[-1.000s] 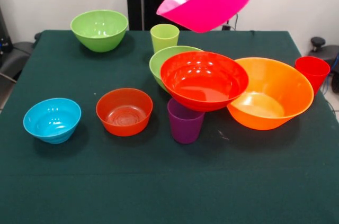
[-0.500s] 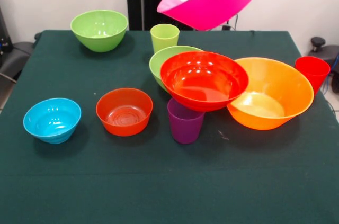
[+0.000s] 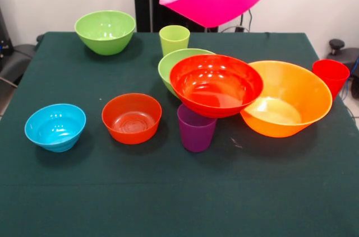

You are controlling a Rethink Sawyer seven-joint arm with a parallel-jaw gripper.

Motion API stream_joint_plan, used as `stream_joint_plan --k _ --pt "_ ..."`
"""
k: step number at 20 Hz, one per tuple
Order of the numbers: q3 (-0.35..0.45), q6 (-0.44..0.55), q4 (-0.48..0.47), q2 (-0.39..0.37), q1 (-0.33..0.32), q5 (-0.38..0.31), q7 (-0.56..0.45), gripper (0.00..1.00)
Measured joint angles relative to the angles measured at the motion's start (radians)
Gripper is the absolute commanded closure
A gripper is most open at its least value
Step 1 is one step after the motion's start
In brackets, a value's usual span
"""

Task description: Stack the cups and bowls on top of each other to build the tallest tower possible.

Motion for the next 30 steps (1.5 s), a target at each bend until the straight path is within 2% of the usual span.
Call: stream_joint_plan --k 10,22,30 --pt "-0.094 0.047 -0.093 0.092 0.087 -0.079 0.074 1.00" --pt "-0.211 0.047 -0.118 0.185 0.180 -0.120 0.103 1.00" --pt "-0.287 0.047 -0.138 0.218 0.235 -0.142 0.103 1.00"
